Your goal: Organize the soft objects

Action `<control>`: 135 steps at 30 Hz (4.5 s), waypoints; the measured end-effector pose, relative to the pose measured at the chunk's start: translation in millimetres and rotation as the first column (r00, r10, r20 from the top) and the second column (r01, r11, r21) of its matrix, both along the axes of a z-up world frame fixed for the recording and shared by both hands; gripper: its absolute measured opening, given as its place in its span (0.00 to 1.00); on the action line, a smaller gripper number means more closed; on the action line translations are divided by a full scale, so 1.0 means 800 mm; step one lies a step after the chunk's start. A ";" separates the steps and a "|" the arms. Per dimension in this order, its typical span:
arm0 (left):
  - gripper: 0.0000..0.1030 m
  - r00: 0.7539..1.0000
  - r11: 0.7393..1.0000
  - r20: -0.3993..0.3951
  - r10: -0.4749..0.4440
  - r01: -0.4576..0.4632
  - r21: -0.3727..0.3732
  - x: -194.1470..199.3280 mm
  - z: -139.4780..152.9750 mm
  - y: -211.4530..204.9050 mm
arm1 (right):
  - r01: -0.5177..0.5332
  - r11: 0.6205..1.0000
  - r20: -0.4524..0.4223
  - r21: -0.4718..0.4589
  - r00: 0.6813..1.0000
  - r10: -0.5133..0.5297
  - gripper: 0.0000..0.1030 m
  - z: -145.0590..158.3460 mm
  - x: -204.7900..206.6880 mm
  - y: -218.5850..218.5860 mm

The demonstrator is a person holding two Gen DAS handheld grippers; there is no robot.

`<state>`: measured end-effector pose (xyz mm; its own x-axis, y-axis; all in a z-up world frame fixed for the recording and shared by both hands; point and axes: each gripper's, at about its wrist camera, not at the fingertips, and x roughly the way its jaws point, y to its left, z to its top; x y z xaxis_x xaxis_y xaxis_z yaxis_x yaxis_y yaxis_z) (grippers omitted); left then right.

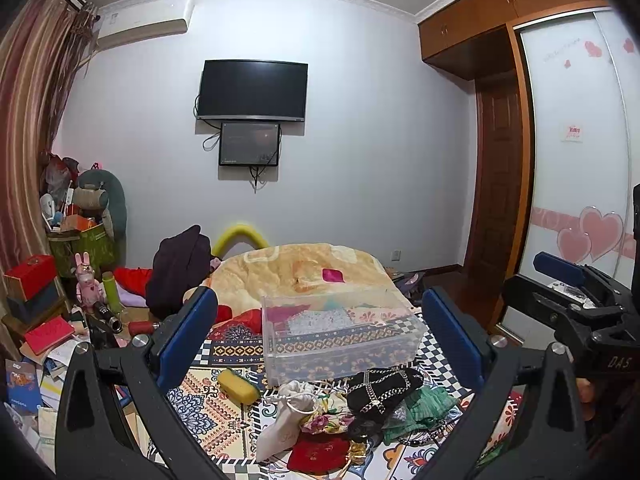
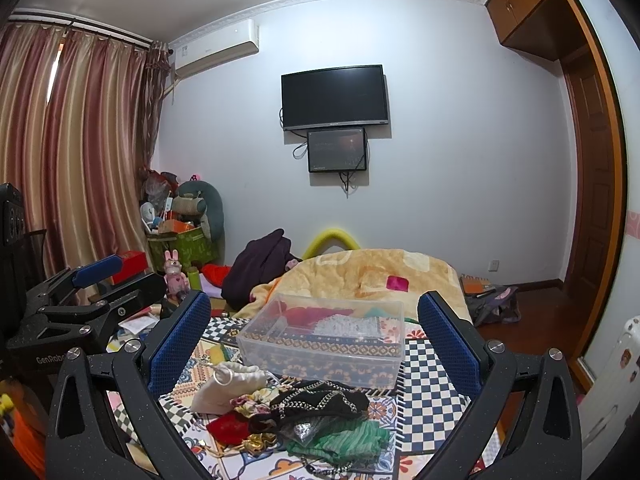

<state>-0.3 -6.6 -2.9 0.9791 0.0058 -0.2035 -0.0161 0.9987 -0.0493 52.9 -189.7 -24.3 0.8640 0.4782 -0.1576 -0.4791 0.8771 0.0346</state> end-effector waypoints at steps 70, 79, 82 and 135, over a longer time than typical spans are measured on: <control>0.09 0.920 0.991 -0.388 -0.052 -0.001 -0.135 0.094 -0.171 0.059 | -0.052 0.997 -0.340 -0.064 0.940 0.027 0.13 -0.123 0.113 0.026; 0.09 0.955 0.994 -0.291 -0.063 0.036 -0.099 0.092 -0.114 0.056 | -0.024 0.999 -0.261 -0.048 0.965 0.010 0.13 -0.089 0.106 0.014; 0.09 0.965 0.996 -0.254 -0.065 0.047 -0.079 0.098 -0.093 0.053 | -0.014 0.999 -0.231 -0.043 0.973 0.003 0.13 -0.076 0.108 0.010; 0.36 0.816 0.990 -0.566 -0.116 0.138 -0.003 0.308 -0.158 0.014 | -0.072 0.958 -0.449 -0.276 0.892 -0.062 0.23 -0.115 0.246 0.053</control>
